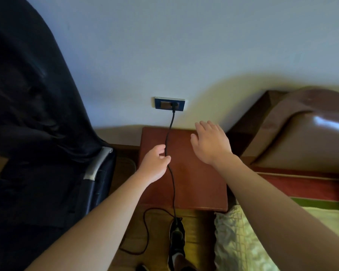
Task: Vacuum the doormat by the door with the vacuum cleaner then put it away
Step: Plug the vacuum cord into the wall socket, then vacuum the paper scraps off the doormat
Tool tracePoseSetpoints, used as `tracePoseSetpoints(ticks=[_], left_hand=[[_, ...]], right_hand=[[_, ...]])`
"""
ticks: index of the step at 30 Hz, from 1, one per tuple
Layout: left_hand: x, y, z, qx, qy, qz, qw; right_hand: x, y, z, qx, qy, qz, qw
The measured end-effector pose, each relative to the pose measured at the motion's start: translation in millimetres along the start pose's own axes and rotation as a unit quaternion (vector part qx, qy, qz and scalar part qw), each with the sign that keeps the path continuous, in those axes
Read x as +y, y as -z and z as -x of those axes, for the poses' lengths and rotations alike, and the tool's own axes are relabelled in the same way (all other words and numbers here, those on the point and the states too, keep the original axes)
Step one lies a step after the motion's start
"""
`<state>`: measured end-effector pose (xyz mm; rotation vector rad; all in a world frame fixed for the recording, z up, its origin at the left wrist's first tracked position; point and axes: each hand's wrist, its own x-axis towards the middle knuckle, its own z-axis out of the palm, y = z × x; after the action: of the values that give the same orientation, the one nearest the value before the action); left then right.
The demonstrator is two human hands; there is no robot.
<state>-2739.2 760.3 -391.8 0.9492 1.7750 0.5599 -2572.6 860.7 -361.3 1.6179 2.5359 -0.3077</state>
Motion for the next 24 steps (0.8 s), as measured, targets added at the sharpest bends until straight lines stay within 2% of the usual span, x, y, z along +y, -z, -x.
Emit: tracePoseSetpoints(ticks=[3, 6, 15, 24], left_hand=[[-1, 8, 17, -0.011, -0.025, -0.043, 0.999], [0, 20, 38, -0.017, -0.067, -0.134, 0.989], [13, 62, 113, 0.047, -0.156, -0.334, 0.929], [30, 98, 203, 0.115, -0.191, -0.425, 0.877]], right_hand=[[-5, 11, 20, 0.014, -0.005, 0.004, 1.0], [-13, 23, 41, 0.034, -0.011, -0.001, 0.999], [-48, 67, 120, 0.089, -0.015, -0.018, 0.996], [-80, 128, 204, 0.127, -0.016, -0.037, 0.991]])
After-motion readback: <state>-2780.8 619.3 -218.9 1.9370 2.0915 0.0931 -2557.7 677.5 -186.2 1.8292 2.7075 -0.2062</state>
